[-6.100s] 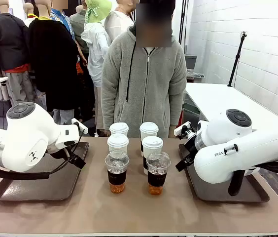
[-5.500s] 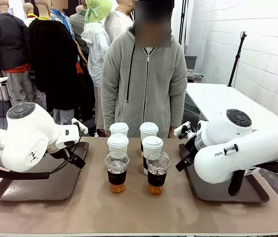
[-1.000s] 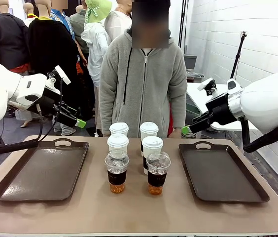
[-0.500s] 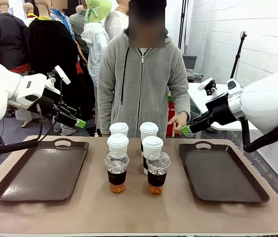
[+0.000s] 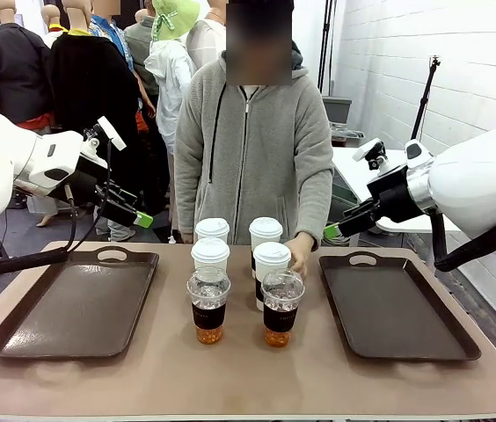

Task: Distribute the coffee onto the tray.
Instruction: Pick up one iced Americano and place it on the right Handle tray.

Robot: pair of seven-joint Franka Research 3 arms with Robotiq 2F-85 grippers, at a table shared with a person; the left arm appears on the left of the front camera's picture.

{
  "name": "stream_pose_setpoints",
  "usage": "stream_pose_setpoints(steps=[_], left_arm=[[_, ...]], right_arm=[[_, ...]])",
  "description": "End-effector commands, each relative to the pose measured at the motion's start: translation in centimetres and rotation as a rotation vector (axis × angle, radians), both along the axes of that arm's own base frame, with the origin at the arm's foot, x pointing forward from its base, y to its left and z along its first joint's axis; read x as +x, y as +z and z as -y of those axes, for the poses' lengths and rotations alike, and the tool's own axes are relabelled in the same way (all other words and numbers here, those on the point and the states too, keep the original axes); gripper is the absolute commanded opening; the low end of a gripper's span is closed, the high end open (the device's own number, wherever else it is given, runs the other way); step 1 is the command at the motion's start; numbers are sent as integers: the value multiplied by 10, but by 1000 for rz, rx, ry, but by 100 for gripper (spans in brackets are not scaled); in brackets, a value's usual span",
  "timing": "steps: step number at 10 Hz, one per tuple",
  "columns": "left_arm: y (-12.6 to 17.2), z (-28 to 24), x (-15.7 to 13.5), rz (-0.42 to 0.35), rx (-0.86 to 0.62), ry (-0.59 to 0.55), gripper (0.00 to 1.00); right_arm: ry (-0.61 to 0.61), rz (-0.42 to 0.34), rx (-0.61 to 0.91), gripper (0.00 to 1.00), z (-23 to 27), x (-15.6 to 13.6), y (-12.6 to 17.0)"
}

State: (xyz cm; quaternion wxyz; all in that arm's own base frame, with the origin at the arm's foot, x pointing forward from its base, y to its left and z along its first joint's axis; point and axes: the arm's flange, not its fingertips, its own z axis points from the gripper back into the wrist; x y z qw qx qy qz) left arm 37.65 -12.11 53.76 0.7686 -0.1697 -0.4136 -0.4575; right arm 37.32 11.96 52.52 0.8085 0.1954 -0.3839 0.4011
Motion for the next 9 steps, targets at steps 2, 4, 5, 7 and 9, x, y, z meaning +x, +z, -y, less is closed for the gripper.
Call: stream_pose_setpoints(steps=[2,4,5,7,9], left_arm=[[-1,-1,1,-4,-3,2,100],[-1,-1,1,-4,-3,2,100],[-1,-1,1,-4,-3,2,100],[-1,-1,1,-4,-3,2,100],[-1,-1,1,-4,-3,2,100]], right_arm=[[8,-10,12,100,-1,1,-2],[8,-10,12,100,-1,1,-2],[8,-10,12,100,-1,1,-2],[8,-10,12,100,-1,1,-2],[8,-10,12,100,-1,1,-2]])
